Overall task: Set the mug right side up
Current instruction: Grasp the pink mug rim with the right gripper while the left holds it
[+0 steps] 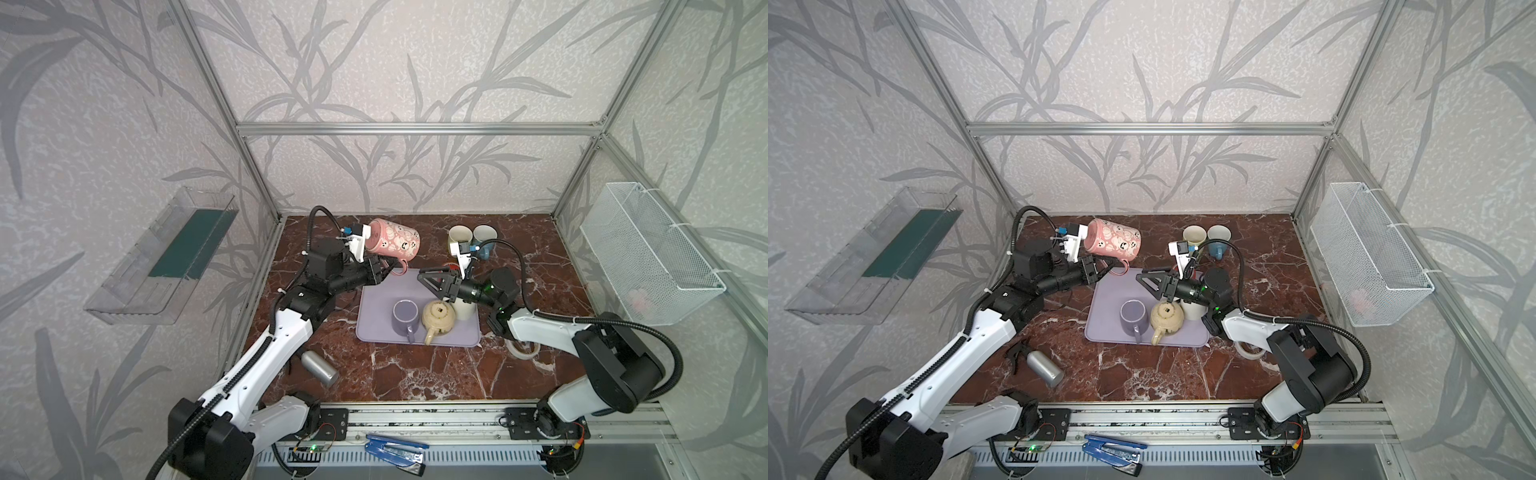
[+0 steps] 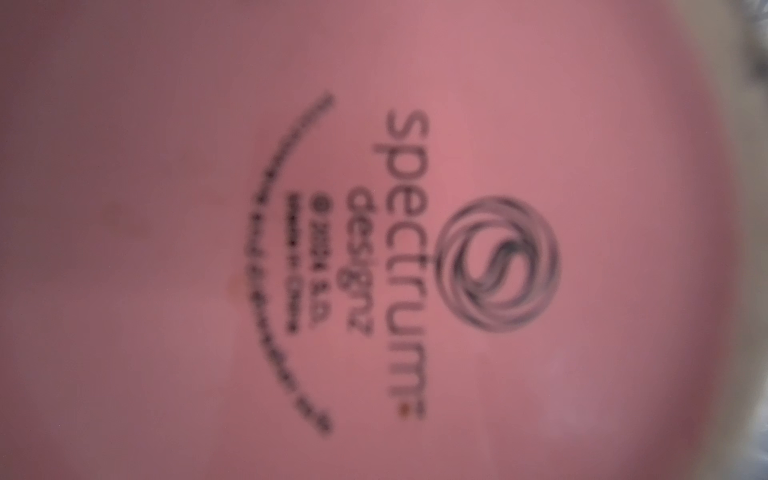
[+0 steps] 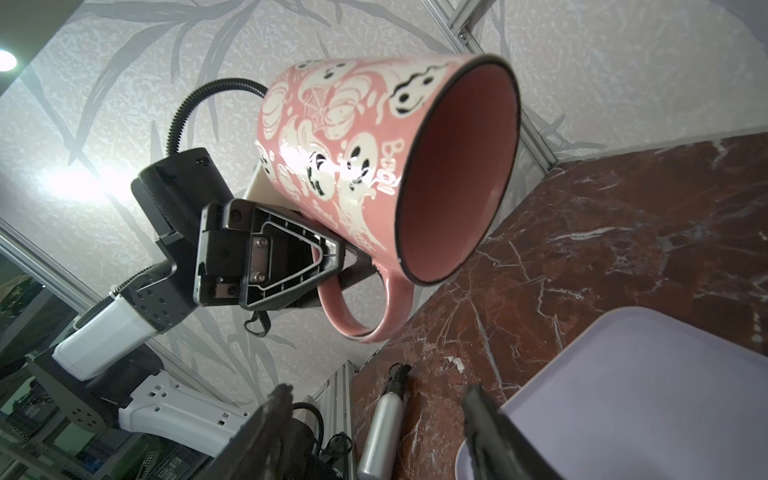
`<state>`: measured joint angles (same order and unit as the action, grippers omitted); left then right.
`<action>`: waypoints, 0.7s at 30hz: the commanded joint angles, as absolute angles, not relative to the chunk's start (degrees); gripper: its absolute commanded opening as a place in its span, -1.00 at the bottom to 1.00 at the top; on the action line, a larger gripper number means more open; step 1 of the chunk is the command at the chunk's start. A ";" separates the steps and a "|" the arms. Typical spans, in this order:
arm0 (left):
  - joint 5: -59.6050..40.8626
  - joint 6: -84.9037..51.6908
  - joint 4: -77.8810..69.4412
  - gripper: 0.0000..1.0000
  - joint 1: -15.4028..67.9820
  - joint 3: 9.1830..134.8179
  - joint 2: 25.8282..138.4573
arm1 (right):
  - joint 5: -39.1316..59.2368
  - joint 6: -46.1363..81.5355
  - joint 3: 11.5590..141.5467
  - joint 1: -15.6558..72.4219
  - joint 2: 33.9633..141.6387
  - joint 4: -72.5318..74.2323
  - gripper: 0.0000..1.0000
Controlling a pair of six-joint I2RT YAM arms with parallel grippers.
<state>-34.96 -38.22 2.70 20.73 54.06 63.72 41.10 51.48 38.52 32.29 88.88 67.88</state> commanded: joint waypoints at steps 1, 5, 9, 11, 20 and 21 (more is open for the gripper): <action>-39.26 -42.39 -14.05 -1.00 19.96 54.44 62.04 | 43.93 56.95 41.95 32.11 90.72 75.58 0.31; -40.18 -43.99 -18.18 -1.00 19.95 53.72 62.49 | 44.20 58.35 44.60 32.16 92.00 74.99 0.27; -40.47 -44.86 -20.57 -1.00 19.95 53.66 63.28 | 44.62 59.77 47.19 32.09 93.60 74.82 0.20; -40.60 -45.18 -21.45 -1.00 19.95 53.64 63.61 | 44.74 60.87 48.43 32.10 94.50 75.62 0.20; -40.99 -46.13 -24.92 -1.00 19.95 52.87 65.39 | 44.31 65.94 53.51 31.77 99.76 80.10 0.05; -41.04 -46.18 -25.21 -1.00 19.95 52.91 65.62 | 44.21 66.77 54.12 31.57 100.37 80.65 0.00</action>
